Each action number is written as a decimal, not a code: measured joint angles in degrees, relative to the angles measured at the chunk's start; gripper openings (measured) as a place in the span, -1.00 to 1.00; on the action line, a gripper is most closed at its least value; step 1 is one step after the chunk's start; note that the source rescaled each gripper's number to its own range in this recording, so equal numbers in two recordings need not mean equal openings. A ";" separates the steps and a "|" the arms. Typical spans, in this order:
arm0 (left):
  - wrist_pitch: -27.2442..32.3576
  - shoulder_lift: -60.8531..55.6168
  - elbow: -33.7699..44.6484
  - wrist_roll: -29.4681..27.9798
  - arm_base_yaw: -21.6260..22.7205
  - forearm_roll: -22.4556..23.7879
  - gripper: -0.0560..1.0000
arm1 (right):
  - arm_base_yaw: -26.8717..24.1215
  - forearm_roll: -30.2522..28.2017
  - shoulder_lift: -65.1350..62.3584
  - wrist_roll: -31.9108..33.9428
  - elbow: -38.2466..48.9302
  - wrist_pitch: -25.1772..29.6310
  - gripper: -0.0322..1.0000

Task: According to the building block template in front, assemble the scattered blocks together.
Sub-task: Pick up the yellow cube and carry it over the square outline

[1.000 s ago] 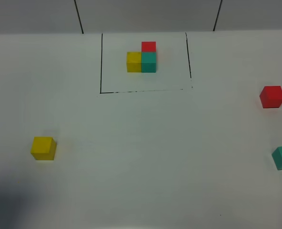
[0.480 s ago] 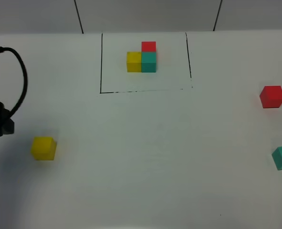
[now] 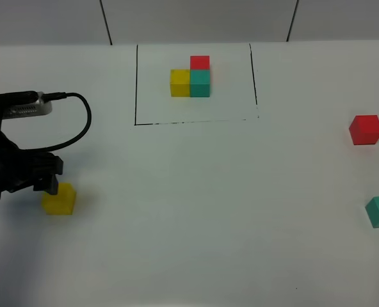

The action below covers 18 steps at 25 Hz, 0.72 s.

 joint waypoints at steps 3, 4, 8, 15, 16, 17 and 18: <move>-2.69 2.43 -0.05 0.42 -1.52 -1.41 0.79 | 0.00 0.06 0.00 0.00 0.00 0.00 0.36; -3.11 3.43 -0.12 0.55 -2.17 -1.52 0.79 | 0.00 0.12 0.00 0.00 0.00 0.00 0.36; -4.51 6.84 -0.12 0.82 -2.81 -1.60 0.79 | 0.00 0.12 0.00 0.00 0.00 0.00 0.36; -7.67 8.04 -0.12 0.78 -2.81 -1.80 0.79 | 0.00 0.17 0.00 0.00 0.00 0.00 0.36; -7.83 8.04 -0.12 0.78 -2.81 -1.86 0.79 | 0.00 0.15 0.00 0.00 0.00 0.00 0.36; -8.08 8.04 -0.12 0.72 -2.81 -1.86 0.79 | 0.00 0.15 0.00 0.00 0.00 0.00 0.36; -8.13 8.04 -0.12 0.60 -2.81 -1.86 0.79 | 0.00 0.15 0.00 0.00 0.00 0.00 0.36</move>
